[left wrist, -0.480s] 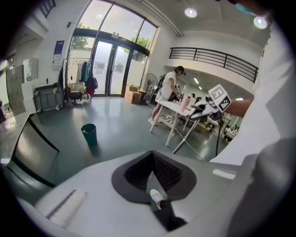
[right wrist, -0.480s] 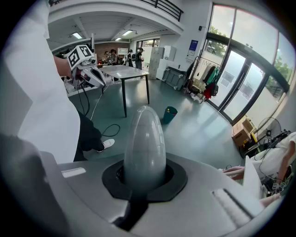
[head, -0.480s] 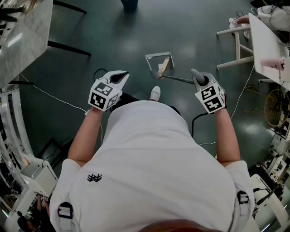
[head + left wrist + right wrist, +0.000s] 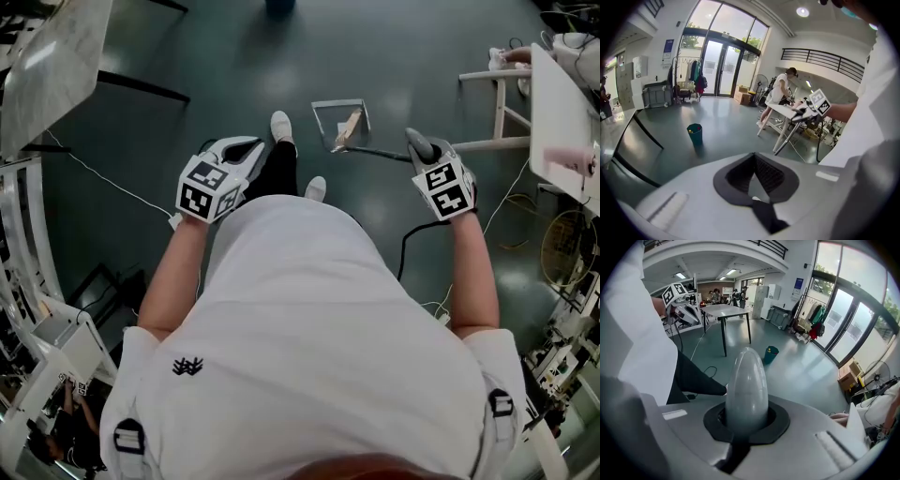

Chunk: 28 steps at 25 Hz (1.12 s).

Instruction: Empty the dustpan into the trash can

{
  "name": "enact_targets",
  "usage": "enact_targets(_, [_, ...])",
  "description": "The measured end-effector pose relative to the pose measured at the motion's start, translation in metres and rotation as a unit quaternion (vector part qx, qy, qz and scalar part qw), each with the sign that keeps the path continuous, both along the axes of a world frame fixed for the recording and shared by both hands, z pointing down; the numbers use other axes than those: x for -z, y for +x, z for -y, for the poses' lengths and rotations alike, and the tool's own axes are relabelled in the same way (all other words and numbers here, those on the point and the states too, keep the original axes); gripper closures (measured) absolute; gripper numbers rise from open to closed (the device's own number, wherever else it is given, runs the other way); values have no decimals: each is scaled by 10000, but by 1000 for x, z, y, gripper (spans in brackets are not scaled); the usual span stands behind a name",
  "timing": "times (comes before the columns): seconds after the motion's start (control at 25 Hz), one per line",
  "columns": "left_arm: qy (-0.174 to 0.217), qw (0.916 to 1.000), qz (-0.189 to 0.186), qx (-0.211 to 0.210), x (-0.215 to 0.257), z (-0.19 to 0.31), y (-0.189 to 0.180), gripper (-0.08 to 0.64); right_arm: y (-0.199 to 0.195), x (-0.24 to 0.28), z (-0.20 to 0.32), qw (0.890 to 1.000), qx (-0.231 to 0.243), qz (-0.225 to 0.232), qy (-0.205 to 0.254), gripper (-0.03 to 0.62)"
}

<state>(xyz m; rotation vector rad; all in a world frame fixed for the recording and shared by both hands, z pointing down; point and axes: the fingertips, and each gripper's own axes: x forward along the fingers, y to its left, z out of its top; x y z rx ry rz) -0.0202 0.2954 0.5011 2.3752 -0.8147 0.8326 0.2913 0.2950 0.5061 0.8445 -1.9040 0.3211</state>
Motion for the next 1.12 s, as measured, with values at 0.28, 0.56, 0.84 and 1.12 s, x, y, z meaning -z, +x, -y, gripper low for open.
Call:
enact_targets(0.28, [42, 9998, -145, 100, -16, 120, -4, 503, 3, 9, 112, 9999, 82, -121, -41, 591])
enact_targets(0.56, [222, 9995, -207, 117, -1, 243, -24, 503, -1, 48, 242, 9987, 374, -335, -4, 591])
enact_targets(0.84, [240, 9975, -301, 599, 9, 318, -49, 503, -13, 82, 397, 9947, 881, -416, 314, 591])
enact_targets(1.12, [219, 9891, -353, 1415, 7, 389, -52, 503, -31, 95, 551, 9831, 1698, -512, 456, 591])
